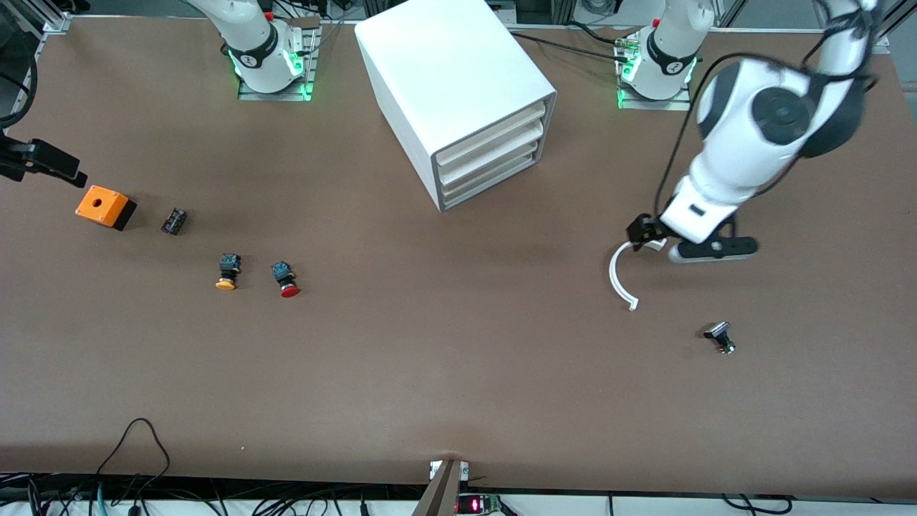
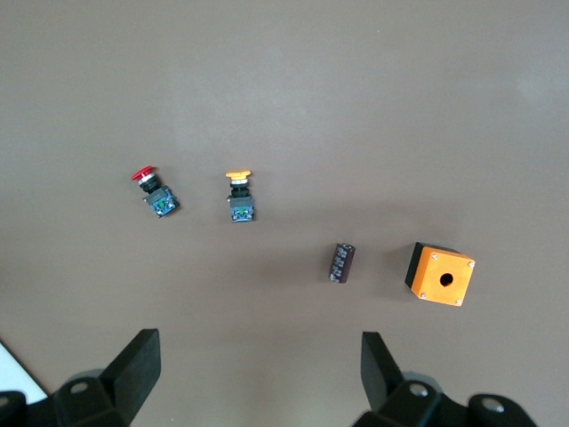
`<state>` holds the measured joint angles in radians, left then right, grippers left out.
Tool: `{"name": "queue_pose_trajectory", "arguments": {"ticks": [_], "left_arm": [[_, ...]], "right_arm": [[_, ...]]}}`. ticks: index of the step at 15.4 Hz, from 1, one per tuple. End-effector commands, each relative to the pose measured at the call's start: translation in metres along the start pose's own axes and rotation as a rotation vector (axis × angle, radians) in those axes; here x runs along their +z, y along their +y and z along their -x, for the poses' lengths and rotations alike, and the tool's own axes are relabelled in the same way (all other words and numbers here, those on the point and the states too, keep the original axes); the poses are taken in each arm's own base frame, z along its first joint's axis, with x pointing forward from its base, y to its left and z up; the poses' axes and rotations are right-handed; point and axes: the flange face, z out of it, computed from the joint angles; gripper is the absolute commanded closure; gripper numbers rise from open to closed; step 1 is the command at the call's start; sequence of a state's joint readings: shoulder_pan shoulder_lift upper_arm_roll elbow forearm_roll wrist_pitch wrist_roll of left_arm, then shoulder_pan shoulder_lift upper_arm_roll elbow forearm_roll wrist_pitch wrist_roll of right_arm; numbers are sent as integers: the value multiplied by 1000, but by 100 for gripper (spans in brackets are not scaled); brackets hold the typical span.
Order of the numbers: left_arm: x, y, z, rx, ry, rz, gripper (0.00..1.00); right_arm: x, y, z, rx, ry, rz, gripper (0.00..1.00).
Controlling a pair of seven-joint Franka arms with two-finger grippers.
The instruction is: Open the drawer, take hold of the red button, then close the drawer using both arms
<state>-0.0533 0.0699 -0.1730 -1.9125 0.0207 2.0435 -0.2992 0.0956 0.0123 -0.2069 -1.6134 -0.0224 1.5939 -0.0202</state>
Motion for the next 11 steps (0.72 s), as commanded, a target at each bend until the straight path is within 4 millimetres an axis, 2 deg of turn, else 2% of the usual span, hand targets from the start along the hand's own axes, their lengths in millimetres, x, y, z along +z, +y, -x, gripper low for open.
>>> {"name": "queue_pose_trajectory", "arguments": {"ticks": [1, 2, 5, 7, 11], "left_arm": [[-64, -36, -5, 87, -37, 11, 0], [-81, -49, -4, 117, -35, 2, 0], [-107, -80, -8, 174, -39, -6, 0], [-115, -83, -12, 186, -82, -9, 0], [-116, -80, -12, 191, -90, -9, 0]], "right_arm": [[1, -3, 8, -15, 18, -6, 0], [1, -4, 7, -13, 25, -6, 0], [4, -6, 3, -13, 47, -11, 0], [4, -16, 1, -32, 46, -5, 0], [5, -15, -1, -32, 50, -4, 0]]}}
